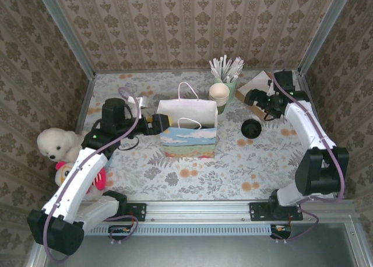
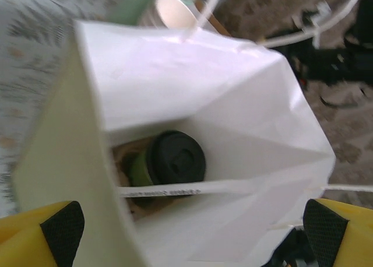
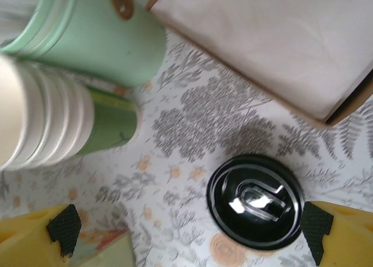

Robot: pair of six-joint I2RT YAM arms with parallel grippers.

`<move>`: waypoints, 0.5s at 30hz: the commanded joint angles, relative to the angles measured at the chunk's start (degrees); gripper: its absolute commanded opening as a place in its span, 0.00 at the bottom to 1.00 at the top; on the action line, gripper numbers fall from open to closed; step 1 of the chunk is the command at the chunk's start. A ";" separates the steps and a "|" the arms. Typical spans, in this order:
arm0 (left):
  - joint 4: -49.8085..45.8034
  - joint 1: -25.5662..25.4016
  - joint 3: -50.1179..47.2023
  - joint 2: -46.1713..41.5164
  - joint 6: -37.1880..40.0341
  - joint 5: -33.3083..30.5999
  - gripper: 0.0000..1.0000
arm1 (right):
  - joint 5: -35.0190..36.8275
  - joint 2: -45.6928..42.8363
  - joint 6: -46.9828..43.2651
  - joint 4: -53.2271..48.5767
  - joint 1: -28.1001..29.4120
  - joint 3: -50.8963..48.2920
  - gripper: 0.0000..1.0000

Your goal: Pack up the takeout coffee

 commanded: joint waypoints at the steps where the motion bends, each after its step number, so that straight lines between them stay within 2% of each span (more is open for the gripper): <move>1: 2.04 -5.15 1.12 1.06 2.57 3.69 1.00 | 1.34 4.28 -2.37 0.37 -2.35 4.81 1.00; 4: 1.85 -7.99 1.93 2.82 2.95 0.84 1.00 | 2.29 8.88 -4.58 -0.78 -3.43 8.86 1.00; 8: 0.31 -7.56 1.91 2.36 3.64 -7.31 1.00 | 5.98 13.37 -5.85 -2.17 -3.69 12.84 1.00; 15: 0.92 -1.41 0.42 2.09 2.77 -6.44 1.00 | 9.03 20.21 -8.47 -2.49 -5.63 18.81 0.99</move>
